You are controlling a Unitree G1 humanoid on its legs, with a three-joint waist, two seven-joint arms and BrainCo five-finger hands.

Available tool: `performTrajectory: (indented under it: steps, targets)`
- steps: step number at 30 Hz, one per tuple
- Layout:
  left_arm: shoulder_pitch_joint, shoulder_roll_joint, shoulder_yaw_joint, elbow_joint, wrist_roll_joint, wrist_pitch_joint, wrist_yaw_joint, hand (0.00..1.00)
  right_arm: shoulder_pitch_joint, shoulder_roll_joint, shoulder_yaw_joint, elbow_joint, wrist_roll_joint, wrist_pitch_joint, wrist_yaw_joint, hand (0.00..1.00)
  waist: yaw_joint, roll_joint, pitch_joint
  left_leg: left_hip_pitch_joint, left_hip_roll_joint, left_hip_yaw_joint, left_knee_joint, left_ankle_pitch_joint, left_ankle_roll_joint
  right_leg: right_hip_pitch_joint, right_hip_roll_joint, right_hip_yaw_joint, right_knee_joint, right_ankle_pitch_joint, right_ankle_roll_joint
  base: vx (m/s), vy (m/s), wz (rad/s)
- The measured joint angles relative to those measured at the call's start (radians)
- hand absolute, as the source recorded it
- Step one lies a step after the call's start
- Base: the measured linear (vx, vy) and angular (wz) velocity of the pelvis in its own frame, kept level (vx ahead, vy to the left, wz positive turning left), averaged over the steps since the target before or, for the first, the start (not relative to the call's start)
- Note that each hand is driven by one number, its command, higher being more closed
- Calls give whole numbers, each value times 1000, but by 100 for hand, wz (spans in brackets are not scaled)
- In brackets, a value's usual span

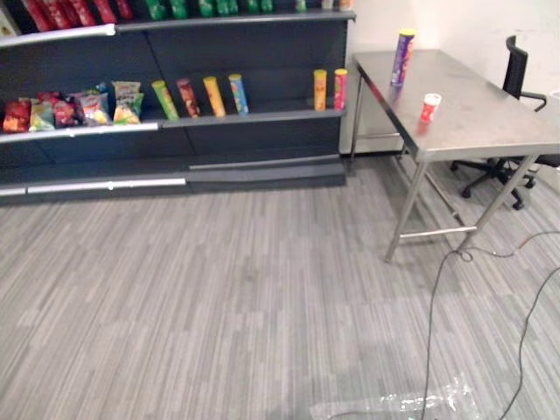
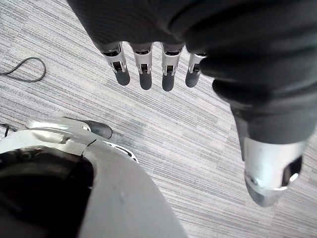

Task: Put the gum and the chips on the shelf.

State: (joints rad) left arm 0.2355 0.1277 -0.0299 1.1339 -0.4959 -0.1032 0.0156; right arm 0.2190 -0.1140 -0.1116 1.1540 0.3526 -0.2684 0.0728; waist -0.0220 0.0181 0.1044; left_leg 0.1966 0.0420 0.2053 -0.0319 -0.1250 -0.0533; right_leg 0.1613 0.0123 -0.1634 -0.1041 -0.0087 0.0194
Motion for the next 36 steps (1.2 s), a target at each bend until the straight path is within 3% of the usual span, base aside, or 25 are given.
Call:
performTrajectory:
  steps: [17,24,28,36]
  targets:
    - [-2,0,0,0,-3,-2,1,0,-2,1,1,-1,0,1,-1,0,3,-4,10,3,8,9,-6,2,3,0,7,3,-1,-1,1,-51,-29,-1]
    - [-1,6,0,0,-4,-3,5,0,-5,8,2,0,0,6,-24,0,5,-17,18,18,7,11,-22,2,3,3,9,4,-2,-1,1,4,-6,-2]
    - [-1,11,1,1,-8,-3,10,0,-6,16,3,0,-2,-2,-49,0,5,-28,25,18,4,10,-22,2,3,4,6,2,-2,-1,1,-19,-12,1]
    - [-1,11,2,1,-11,-3,21,0,-4,20,5,0,-60,-63,-70,0,5,-31,30,18,3,5,-17,2,3,6,4,-4,-2,-1,1,-24,-12,1]
